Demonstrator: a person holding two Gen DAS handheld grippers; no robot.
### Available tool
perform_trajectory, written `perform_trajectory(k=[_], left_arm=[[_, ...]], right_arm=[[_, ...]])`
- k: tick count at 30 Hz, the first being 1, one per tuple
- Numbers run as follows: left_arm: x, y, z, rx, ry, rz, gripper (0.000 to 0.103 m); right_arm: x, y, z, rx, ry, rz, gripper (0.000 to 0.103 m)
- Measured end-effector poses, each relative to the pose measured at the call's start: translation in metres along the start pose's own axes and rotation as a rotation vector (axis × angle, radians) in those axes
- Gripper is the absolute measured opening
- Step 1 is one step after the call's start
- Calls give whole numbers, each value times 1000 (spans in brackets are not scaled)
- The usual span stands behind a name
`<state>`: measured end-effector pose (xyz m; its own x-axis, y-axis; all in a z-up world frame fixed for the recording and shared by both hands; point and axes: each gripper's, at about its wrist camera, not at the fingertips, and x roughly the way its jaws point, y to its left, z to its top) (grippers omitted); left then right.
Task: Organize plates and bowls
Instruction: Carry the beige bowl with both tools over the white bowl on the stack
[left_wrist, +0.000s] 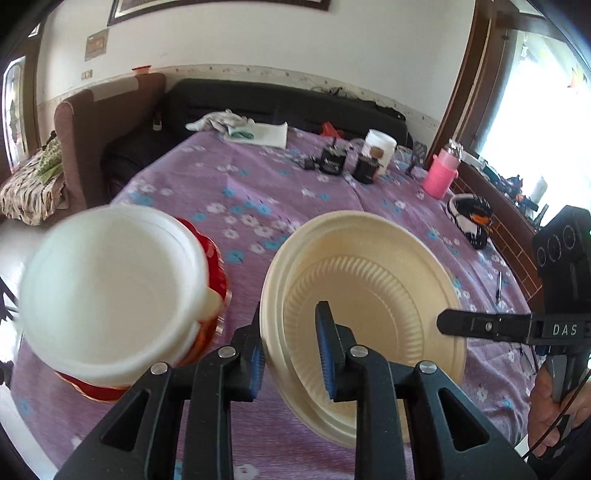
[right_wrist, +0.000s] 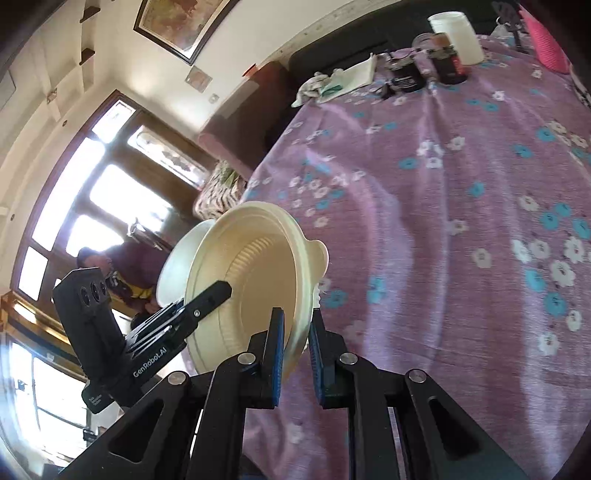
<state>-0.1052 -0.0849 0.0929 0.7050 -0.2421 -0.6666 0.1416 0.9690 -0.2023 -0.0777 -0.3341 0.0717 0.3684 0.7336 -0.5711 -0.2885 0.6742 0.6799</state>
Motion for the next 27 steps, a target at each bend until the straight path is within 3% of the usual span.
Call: perform_trajectory(k=[14,27], left_arm=[[-65,47,38,27,-129,187,37],[-59,123,40,-100,-90,255,37]], right_arm=[[29,81,33,-26,25,174,17],[99,128,58,-58,93,189,18]])
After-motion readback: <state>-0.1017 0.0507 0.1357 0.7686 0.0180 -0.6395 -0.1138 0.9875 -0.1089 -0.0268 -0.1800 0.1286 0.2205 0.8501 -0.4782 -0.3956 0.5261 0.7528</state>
